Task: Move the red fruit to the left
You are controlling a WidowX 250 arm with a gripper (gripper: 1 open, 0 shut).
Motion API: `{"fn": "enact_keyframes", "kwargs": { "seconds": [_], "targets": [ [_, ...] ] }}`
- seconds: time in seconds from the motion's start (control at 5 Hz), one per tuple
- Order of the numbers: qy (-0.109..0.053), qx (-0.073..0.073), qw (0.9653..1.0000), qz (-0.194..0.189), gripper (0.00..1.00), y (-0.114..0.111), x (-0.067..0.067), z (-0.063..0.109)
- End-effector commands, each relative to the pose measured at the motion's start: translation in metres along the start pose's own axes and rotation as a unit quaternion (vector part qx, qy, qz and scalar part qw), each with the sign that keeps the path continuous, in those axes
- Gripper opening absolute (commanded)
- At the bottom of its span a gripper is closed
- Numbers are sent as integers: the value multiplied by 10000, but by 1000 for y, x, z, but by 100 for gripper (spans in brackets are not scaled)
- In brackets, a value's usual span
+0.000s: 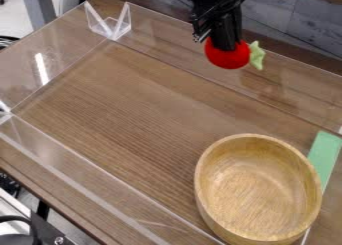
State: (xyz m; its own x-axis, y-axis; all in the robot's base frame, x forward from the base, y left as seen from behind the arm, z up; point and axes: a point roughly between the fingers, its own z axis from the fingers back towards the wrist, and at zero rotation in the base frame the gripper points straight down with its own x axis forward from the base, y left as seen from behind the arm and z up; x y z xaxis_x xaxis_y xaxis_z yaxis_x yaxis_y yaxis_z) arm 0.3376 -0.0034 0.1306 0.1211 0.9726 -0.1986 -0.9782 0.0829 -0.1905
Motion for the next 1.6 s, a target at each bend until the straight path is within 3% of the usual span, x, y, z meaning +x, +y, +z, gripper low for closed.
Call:
{"fn": "enact_keyframes", "kwargs": {
  "seconds": [0.0, 0.2, 0.8, 1.4],
  "targets": [
    [-106, -371, 9992, 72, 0, -9, -6, 8],
    [-169, -411, 9988, 187, 0, -12, -6, -6],
    [-213, -491, 9984, 182, 0, -14, 8, 1],
    [-225, -522, 9984, 40, 0, -30, 9, -20]
  ]
}}
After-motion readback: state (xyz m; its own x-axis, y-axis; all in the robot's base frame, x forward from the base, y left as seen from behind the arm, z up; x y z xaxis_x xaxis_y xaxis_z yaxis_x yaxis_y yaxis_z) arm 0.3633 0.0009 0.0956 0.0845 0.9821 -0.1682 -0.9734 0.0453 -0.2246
